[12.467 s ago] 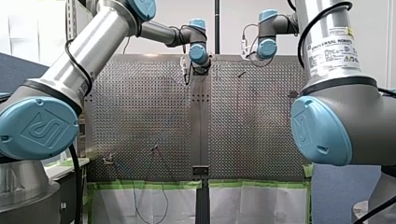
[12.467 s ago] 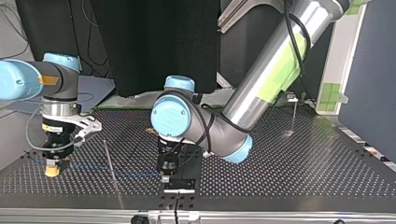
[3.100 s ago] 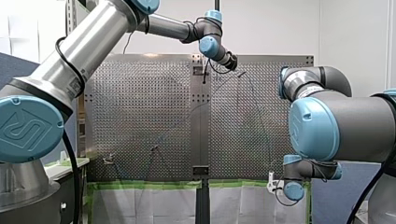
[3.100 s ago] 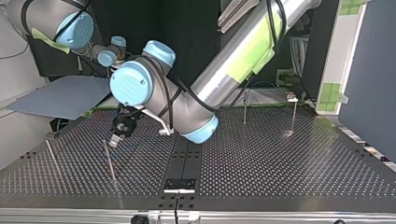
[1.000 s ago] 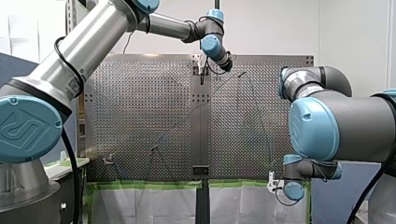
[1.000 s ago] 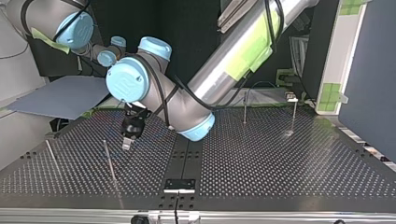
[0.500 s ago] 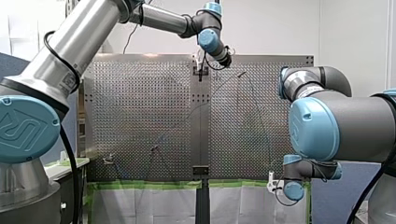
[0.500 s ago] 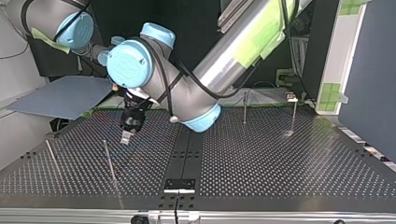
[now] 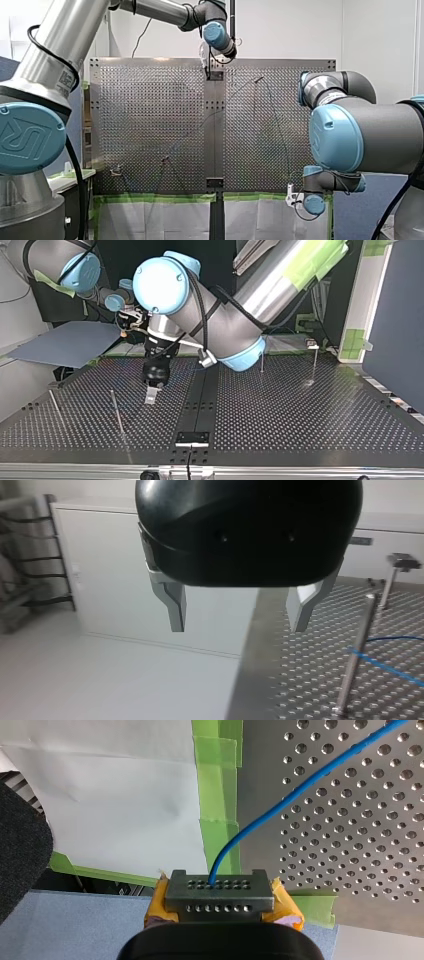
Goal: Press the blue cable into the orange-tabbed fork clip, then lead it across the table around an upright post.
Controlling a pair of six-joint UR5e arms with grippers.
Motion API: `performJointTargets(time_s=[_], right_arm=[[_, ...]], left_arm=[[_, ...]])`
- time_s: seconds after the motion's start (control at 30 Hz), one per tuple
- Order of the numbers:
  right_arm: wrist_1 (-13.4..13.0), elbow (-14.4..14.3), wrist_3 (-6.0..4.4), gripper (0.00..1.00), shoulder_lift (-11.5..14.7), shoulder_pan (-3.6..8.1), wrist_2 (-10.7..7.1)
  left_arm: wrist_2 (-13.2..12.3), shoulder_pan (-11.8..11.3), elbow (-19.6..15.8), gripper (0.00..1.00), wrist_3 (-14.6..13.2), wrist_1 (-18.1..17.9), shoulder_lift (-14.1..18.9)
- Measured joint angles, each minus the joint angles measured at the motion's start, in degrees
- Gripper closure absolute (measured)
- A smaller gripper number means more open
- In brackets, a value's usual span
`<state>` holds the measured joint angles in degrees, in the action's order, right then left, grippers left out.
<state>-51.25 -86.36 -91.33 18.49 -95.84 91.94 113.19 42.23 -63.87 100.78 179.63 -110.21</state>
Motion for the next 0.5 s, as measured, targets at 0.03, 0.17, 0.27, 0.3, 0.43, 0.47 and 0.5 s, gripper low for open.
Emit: performJointTargets(time_s=[0.03, 0.17, 0.27, 0.3, 0.43, 0.47, 0.5], right_arm=[[0.0, 0.0, 0.0, 1.0, 0.0, 0.0, 0.0], [-0.1, 0.0, -0.06, 1.0, 0.0, 0.0, 0.0], [-0.2, 0.0, -0.08, 1.0, 0.0, 0.0, 0.0], [-0.2, 0.0, -0.08, 1.0, 0.0, 0.0, 0.0], [-0.2, 0.0, -0.09, 1.0, 0.0, 0.0, 0.0], [-0.2, 0.0, -0.09, 1.0, 0.0, 0.0, 0.0], [-0.3, 0.0, -0.09, 1.0, 0.0, 0.0, 0.0]], left_arm=[[0.1, 0.0, -0.5, 0.0, 0.1, -0.5, 0.5], [0.4, 0.0, -3.0, 0.0, 0.6, -3.0, 3.0], [0.4, 0.0, -4.8, 0.0, 1.2, -4.7, 4.8], [0.4, 0.0, -5.3, 0.0, 1.3, -5.3, 5.3], [0.4, 0.0, -7.3, 0.0, 1.6, -7.3, 7.3], [0.4, 0.0, -7.9, 0.0, 1.6, -7.9, 7.9], [0.4, 0.0, -8.4, 0.0, 1.7, -8.3, 8.4]])
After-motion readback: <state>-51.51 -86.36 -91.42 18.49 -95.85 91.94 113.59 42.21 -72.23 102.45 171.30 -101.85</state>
